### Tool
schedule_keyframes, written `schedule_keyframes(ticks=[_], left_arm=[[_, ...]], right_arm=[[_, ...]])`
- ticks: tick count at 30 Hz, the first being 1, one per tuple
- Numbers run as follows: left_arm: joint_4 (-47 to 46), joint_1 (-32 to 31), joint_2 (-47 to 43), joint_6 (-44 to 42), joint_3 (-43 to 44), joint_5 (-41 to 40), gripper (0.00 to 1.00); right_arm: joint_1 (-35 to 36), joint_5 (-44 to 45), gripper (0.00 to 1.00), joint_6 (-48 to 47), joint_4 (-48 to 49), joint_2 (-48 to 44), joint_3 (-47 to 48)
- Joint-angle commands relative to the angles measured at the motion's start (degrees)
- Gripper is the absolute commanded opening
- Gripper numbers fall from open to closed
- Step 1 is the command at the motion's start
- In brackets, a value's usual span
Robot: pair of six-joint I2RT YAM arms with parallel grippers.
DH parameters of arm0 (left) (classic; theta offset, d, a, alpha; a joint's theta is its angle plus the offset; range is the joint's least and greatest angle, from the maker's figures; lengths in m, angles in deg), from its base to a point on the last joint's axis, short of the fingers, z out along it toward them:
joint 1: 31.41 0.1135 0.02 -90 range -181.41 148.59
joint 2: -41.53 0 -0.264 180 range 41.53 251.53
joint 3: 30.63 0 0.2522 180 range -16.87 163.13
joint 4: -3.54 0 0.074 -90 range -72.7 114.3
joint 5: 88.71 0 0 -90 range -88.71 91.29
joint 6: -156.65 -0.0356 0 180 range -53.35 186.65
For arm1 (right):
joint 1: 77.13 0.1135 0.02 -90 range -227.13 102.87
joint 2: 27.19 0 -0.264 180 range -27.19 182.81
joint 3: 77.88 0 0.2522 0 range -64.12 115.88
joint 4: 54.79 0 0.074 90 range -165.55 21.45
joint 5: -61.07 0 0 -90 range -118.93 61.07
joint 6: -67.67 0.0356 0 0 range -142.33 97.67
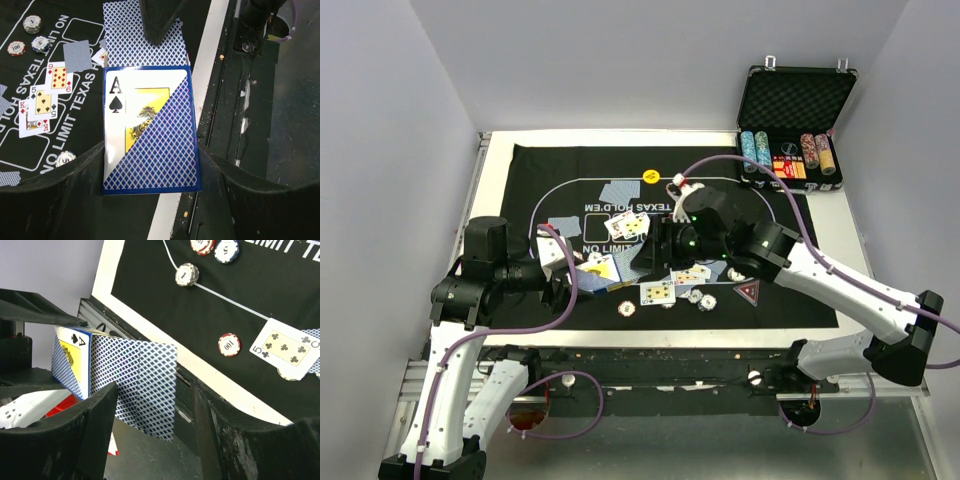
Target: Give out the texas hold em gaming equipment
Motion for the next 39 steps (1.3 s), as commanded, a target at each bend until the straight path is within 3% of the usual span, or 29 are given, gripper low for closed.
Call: schedule_keyframes(ticks=[1,12,19,39], left_arm=[[0.5,0.3,0.0,-1.3,1.7,0.5,0.19],[1.3,0.3,-0.2,-2.0,1.8,0.1,0.19],[1.5,0.3,-0.5,-1.8,2.1,0.2,0.19],[1.5,0.3,-0.9,-1.9,2.5,-0.1,0.19]], right_arm=[[3.8,9.0,0.69,-2.9,-4.3,2.7,5.0],[4.5,19.1,0.73,-5.8,-12.8,2.9,10.0],[4.7,15.5,0.72,-3.2,-6.9,2.4,5.9],[2.5,12.7,0.16,8.8,-3.6,-6.3,-1.6]])
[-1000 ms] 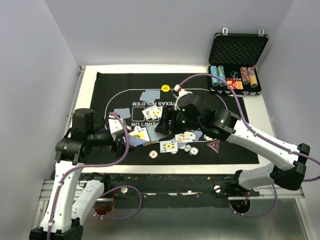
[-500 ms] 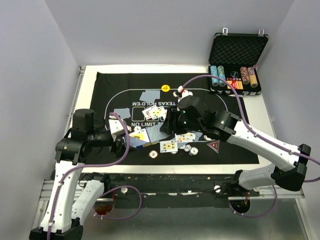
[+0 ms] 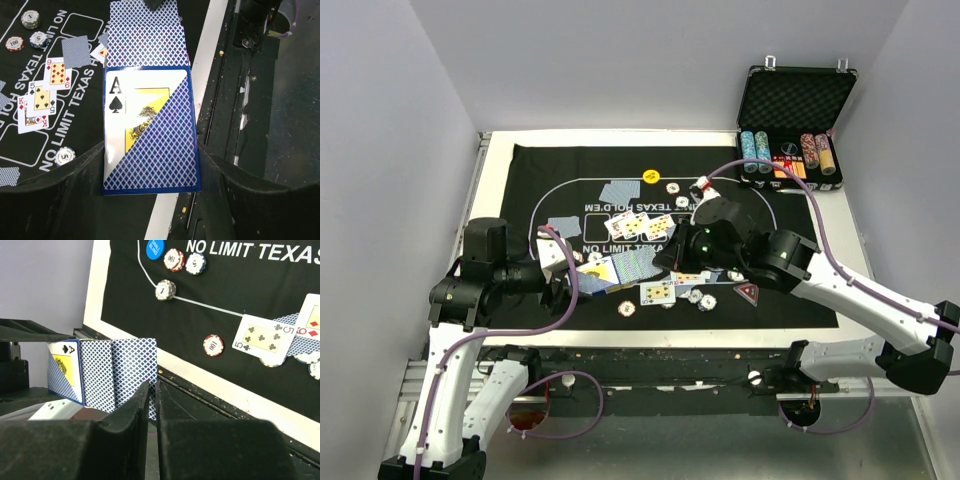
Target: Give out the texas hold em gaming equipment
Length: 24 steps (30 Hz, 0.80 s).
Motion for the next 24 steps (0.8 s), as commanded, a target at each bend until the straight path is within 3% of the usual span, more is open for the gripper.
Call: schedule_keyframes(ticks=[1,5,14,24], left_arm=[[-0.8,0.3,-0.8,-0.6,1.7,0.6,0.20],[-0.9,0.3,-0.7,-0.5,1.8,0.8,0.19],[-1.2,0.3,-0.8,-0.1,1.7,1.0,0.19],[-1.7,0.4,-1.3,0.6,1.3,1.5,0.19]], right_arm=[[-1.8,-1.8,0.13,3.2,1.4,-3.3,-1.9],[-4.0,-3.5,0.01,4.6,2.6,-5.3,-3.3],[-7.5,-8.1,0.01,4.3,3.4,-7.3,-3.2],[-8.4,-6.8,0.01,0.5,0.4,-7.2,1.8]])
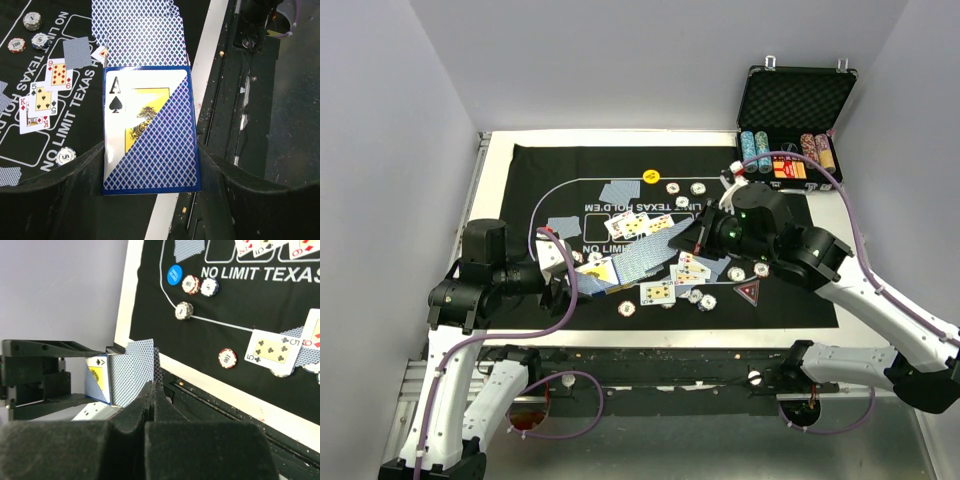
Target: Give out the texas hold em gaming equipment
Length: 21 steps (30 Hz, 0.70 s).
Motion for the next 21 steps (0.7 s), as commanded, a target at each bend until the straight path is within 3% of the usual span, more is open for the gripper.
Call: schedule_keyframes(ticks=[1,14,21], left_arm=[[-1.9,0.3,-0.8,0.7,1.3,1.7,0.19],[-2.4,0.3,-0.6,1.2,1.7,2.2,0.19],[-2.2,0.3,-0.5,1.0,1.6,1.9,0.19]], right_arm=[[-0.5,-0.5,0.01,-2.5,-1.3,-0.7,3.5],[-0.6,-7.8,0.01,-3.6,3.9,2.9,-4.0],[-0.5,-7.3,0.01,-4.2,5.3,3.1,-6.9]])
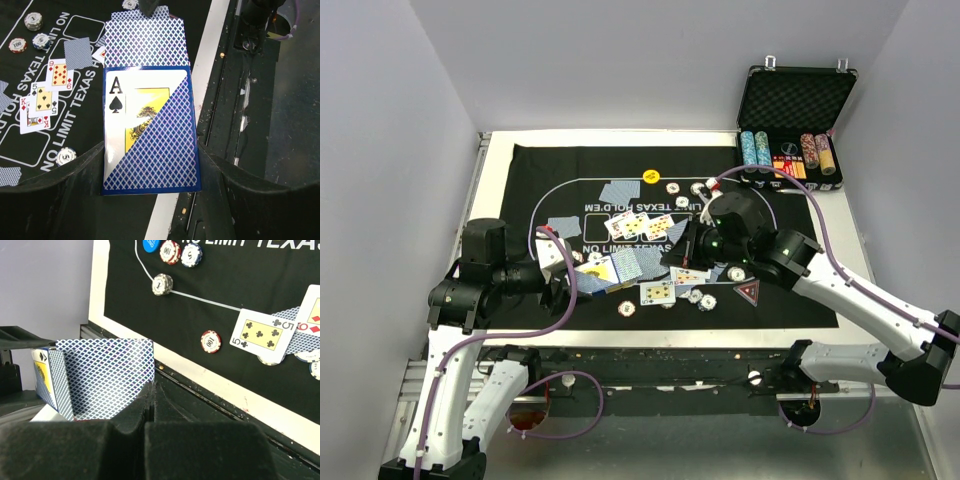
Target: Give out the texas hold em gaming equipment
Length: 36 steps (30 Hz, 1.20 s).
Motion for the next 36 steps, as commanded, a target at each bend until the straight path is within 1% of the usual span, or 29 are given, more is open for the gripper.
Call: schedule_keyframes(ticks=[1,8,12,19,28,30,36], left_arm=[[-1.4,0.3,-0.3,0.0,1.7,2.0,0.19],[-1.6,0.3,-0.1,0.1,1.6,2.0,0.19],[-1.6,0.2,-0.1,0.0,1.6,1.9,0.19],[-1.6,0.3,-0.1,0.2,1.8,2.0,0.19],[-1.6,0.3,0.1,0.2,1.6,2.2,0.19],[-1.6,0.3,-0.1,0.2,1.6,2.0,0.19],[-0.7,0.3,-0.1,-0.6,1.3,1.7,0.19]], right_arm=[[-0.1,-1.9,0.01,-1.2,2.5,-0.5,-1.0],[-0.2,-2.3,0.01,-1.6,2.5,-1.7,1.1],[-0.1,-4.2,0.01,-1.5,3.3,-1.8,1.3],[0.6,-8.6,0.01,1.2,8.9,-0.6,-1.9],[3.6,-9.2,0.02,2.9,12.8,1.6,-1.9],[3.8,-8.4,0.02,2.5,12.0,1.6,-1.3],[3.8,-1.8,0.02,0.0,5.9,-0.2,3.1]])
